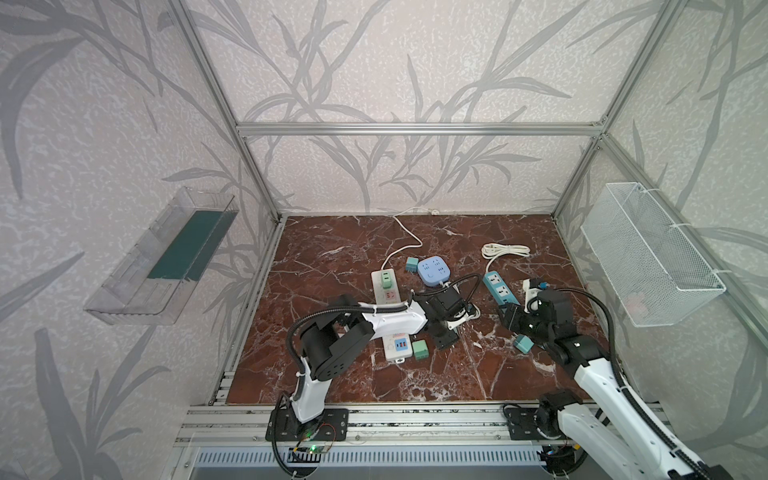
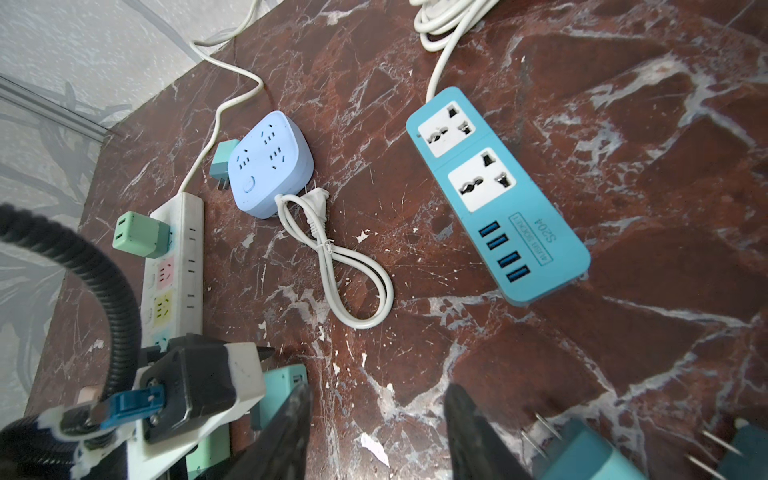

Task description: Insert the plug

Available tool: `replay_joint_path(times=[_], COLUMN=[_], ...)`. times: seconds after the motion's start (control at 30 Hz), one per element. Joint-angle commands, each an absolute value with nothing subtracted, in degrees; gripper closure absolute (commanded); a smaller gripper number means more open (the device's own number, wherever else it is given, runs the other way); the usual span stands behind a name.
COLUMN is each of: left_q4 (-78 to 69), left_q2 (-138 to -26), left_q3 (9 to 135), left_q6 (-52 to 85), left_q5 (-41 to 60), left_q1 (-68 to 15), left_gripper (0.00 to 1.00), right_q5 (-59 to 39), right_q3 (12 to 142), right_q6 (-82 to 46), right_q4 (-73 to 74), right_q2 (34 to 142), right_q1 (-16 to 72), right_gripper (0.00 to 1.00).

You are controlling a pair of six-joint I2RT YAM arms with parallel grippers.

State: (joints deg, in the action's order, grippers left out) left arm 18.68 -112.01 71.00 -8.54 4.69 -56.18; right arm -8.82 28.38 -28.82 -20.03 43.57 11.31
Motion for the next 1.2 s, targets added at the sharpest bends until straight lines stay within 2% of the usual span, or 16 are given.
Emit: replay_joint_path(times=[0.0,0.1,0.17,0.3,0.43,0.5,0.6,0.67,0.73,0.87,0.97,1.07,1.17], left_q4=[14.63,11.01,5.34,-7.05,-25.40,-35.09,-51.09,-56.60,-57.72,-57.95,-57.92,-57.76,-58.69], left_q2=[-109.32,-106.43,-103.07,-95.61,-89.99,-88.33,-87.60,-88.31,-89.02,-88.52,-88.51,-88.17,-87.96], left_q3=[68.40,65.41,61.47,53.38,42.78,37.28,29.67,27.41,26.99,26.64,26.29,25.93,25.19], left_q6=[-9.32,-8.27,-6.01,-1.20,-0.61,0.54,-0.33,-1.28,-1.45,-1.23,-1.38,-0.80,-0.94], left_q5=[3.06,1.39,-1.51,-5.37,-7.88,-11.09,-9.10,-7.20,-5.48,-0.72,0.15,1.78,1.84], left_q1=[-56.07,-56.07,-56.01,-56.05,-56.16,-56.08,-56.15,-56.16,-56.16,-56.25,-56.25,-56.25,-56.25], left_gripper=[0.46,0.63,0.69,0.81,1.00,1.00,1.00,1.00,1.00,1.00,1.00,1.00,1.00], right_q5=[-7.06,-7.56,-11.04,-23.08,-26.05,-25.99,-24.33,-24.03,-22.99,-23.37,-23.98,-23.91,-24.95], right_q3=[29.06,29.70,29.77,30.51,33.47,35.25,39.56,42.76,45.55,50.65,53.20,54.67,55.43], right_q6=[-27.13,-26.55,-25.25,-24.87,-23.87,-23.67,-21.60,-19.94,-18.56,-16.67,-15.74,-16.08,-16.35], right_q4=[-22.76,-24.30,-23.72,-20.24,-19.74,-19.46,-21.52,-22.86,-23.67,-25.81,-26.33,-26.24,-26.33], right_q2=[41.59,40.31,40.43,46.27,51.29,52.75,56.31,59.01,61.17,66.59,70.23,73.06,75.36], right_q1=[11.07,11.07,11.07,11.29,13.57,16.57,22.72,26.30,29.26,32.27,33.87,34.63,34.82], right_gripper=[0.49,0.49,0.49,0.51,0.51,0.51,0.52,0.53,0.53,0.44,0.42,0.44,0.51])
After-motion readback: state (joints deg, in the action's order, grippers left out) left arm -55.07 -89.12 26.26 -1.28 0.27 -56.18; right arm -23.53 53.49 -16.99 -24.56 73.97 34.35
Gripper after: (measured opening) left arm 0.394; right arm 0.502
